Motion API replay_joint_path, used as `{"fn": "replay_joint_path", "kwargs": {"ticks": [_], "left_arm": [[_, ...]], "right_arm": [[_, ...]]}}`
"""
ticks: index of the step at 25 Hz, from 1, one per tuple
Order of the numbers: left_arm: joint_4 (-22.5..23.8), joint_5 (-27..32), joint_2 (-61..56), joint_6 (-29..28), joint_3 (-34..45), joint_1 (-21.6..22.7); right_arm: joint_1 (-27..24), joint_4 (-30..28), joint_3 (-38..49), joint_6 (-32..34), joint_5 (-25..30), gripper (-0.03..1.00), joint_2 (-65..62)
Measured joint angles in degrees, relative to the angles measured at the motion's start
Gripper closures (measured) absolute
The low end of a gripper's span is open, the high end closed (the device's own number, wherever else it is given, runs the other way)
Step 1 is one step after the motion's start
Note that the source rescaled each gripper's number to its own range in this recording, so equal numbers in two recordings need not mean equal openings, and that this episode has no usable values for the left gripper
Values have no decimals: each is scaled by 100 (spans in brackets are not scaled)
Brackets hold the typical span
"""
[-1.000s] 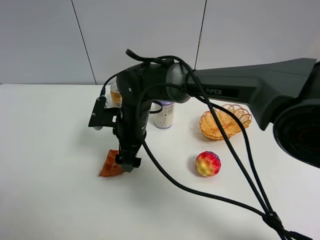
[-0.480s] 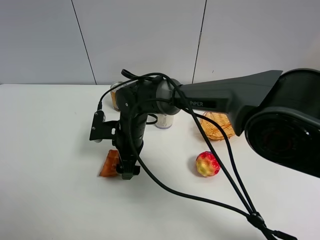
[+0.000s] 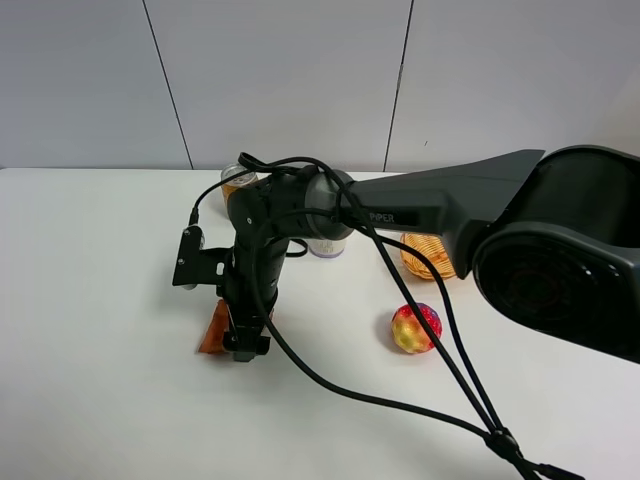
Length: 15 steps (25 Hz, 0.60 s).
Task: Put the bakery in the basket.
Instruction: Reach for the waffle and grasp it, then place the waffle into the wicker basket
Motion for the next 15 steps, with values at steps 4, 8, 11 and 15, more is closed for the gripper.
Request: {"fn": "replay_joint_path", "kwargs": {"ticks": [4,8,11,15], "left_arm": [[0,0,0,0,0,0],[0,0,0,0,0,0],[0,0,0,0,0,0],[0,0,0,0,0,0]], "right_arm": [[0,38,0,-5,-81,80,0],[0,38,0,-5,-88,97,0],[0,38,-17,25,-88,97,0],[0,51,-17,265,-88,97,-56]]}}
